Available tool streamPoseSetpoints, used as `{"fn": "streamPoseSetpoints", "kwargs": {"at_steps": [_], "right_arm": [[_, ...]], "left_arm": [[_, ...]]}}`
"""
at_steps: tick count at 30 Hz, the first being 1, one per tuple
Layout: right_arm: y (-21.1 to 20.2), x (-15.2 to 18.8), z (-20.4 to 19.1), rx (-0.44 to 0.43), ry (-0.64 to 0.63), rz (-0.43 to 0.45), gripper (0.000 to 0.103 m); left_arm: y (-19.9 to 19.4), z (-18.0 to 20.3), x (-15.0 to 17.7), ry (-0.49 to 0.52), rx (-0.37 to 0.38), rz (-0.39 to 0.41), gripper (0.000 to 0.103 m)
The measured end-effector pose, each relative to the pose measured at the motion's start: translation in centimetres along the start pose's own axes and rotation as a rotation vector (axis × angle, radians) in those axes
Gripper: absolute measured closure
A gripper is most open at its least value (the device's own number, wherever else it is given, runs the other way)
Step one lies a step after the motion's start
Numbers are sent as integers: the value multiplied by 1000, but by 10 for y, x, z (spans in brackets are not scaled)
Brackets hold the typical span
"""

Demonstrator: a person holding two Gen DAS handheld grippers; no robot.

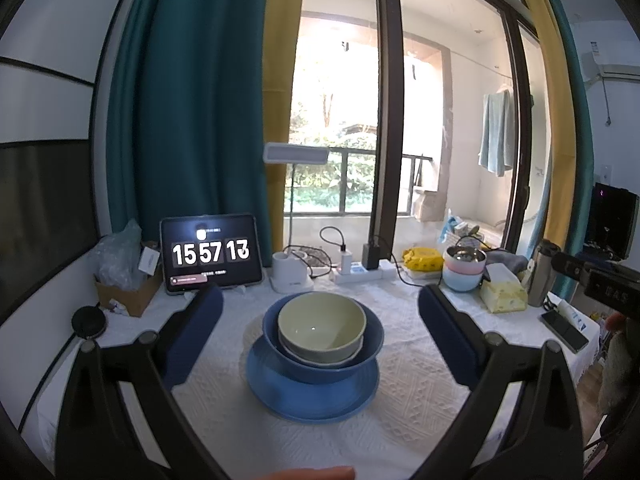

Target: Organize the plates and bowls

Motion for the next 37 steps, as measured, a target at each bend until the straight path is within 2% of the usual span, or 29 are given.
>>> {"fn": "streamPoseSetpoints", "kwargs": {"at_steps": [37], "right_arm": [[1, 2, 2, 1, 3, -3, 42]], "left_arm": [[3, 7, 0, 5, -3, -15, 4]]}}
Point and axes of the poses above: each gripper's, at about its wrist camera, not at the fingertips, and y roughly the way its jaws point, z to its right, x to its underside, the point moved 1 cm from there along y, roughly the way its jaws point, and after that the axes turned 2 degrees about -y, right-handed, at the moved point
